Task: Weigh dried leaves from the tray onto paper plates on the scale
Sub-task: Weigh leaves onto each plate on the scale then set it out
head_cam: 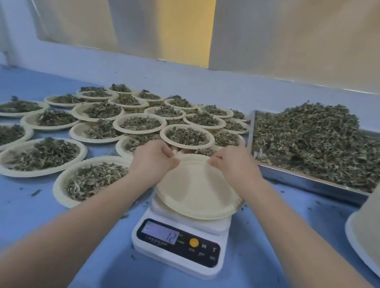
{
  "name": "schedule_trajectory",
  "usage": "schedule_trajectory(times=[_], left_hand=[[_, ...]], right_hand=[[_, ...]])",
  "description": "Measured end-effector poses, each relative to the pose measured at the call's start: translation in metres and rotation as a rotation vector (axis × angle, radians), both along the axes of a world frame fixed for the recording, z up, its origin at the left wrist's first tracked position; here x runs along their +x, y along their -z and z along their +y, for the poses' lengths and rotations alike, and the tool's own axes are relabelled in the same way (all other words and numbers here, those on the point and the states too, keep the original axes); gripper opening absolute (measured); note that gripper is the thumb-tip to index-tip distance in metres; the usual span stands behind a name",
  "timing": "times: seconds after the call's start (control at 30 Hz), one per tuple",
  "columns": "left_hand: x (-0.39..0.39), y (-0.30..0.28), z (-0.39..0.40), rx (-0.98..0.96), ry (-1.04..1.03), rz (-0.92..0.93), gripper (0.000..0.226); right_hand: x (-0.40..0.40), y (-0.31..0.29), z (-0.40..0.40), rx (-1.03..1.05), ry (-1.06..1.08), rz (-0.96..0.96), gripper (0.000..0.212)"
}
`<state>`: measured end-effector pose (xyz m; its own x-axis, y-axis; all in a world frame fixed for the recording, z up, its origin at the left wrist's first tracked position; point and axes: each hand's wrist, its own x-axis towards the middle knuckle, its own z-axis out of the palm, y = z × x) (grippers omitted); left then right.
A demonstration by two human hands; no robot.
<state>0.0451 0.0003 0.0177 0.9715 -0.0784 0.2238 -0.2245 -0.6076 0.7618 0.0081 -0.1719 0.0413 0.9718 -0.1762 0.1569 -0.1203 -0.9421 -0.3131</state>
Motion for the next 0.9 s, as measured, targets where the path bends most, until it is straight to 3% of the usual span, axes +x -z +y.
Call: schedule_trajectory(times=[0.13,0.23,0.37,0.57,0.9], left_hand=[[0.005,0.006,0.001,-0.013,0.012,0.054,0.007],[0.004,0.007,0.005,-0.034,0.017,0.056,0.028],[0.0,0.005,0.011,-0.073,0.017,-0.006,0.025],[-0.001,-0.004,0.006,-0.09,0.037,-0.021,0.016],[-0.003,-0.007,-0.002,-0.051,0.066,-0.079,0.03]], right_hand=[[0.006,0.011,-0.001,-0.05,0.004,-0.02,0.028],[0.006,0.012,-0.005,0.02,-0.017,-0.046,0.05],[0.003,0.01,-0.008,0.152,-0.051,-0.096,0.072],[0.002,0.01,-0.004,0.192,-0.101,-0.125,0.068],[-0.002,0.011,-0.009,0.238,-0.127,-0.157,0.056]])
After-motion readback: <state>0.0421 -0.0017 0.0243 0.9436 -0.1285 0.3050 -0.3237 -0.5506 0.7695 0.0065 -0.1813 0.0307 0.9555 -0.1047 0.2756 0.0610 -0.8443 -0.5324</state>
